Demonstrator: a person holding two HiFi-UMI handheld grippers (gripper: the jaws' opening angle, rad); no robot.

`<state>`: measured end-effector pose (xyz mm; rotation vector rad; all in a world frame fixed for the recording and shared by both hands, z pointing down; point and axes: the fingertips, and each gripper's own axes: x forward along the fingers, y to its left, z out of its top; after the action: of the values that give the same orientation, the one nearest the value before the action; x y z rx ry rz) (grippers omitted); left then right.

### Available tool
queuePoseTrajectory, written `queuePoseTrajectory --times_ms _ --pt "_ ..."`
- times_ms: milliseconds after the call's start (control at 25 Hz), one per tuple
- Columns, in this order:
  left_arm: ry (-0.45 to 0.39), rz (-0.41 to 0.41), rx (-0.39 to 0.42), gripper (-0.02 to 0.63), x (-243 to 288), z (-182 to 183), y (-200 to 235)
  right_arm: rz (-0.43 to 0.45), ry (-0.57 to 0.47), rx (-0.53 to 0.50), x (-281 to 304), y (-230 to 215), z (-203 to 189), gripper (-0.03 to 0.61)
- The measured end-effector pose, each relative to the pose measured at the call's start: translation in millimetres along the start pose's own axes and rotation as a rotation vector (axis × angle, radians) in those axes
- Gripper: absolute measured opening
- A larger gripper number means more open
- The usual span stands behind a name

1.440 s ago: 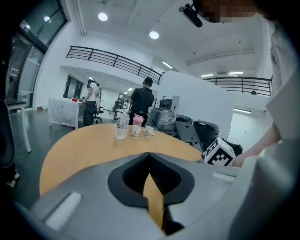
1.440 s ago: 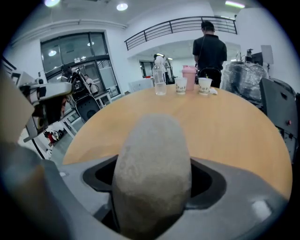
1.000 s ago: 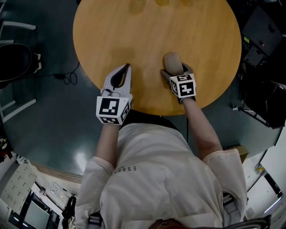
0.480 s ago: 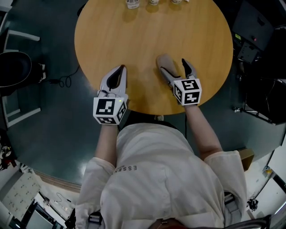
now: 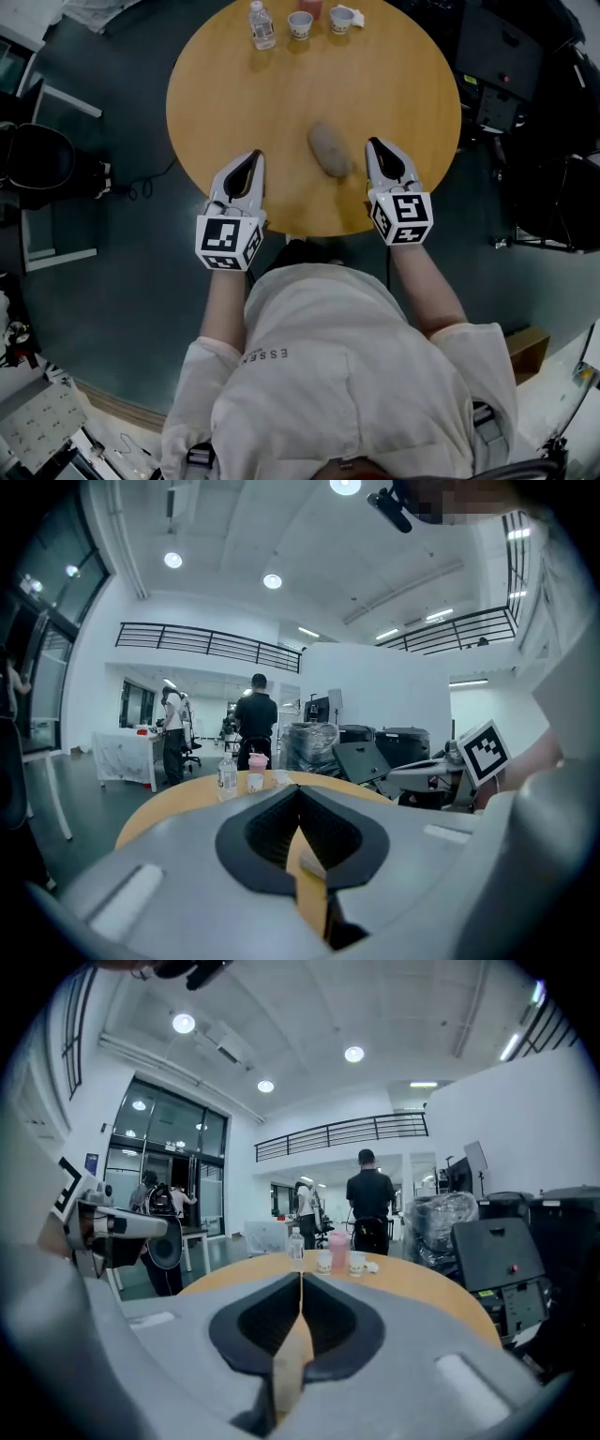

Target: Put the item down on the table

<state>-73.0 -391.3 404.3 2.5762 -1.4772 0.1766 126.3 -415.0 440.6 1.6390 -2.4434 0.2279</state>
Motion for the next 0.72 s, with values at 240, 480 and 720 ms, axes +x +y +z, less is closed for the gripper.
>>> queuePoseTrajectory --times_ms 240,480,720 --pt "-0.04 0.038 0.0 0.009 -43.9 5.5 -36.8 0.053 -0.039 -0.046 -63.7 8.1 9.1 -0.008" --pt "-0.104 0.004 0.017 0.009 -94.7 5.3 -94.2 0.104 -0.023 -0.053 -129.0 8.3 -8.6 -0.008" --pt "-0.111 -0.001 -0.001 0.009 -135.2 -12.5 -131.9 0.127 0.019 -0.022 -181.1 28.0 -44.4 -0.009"
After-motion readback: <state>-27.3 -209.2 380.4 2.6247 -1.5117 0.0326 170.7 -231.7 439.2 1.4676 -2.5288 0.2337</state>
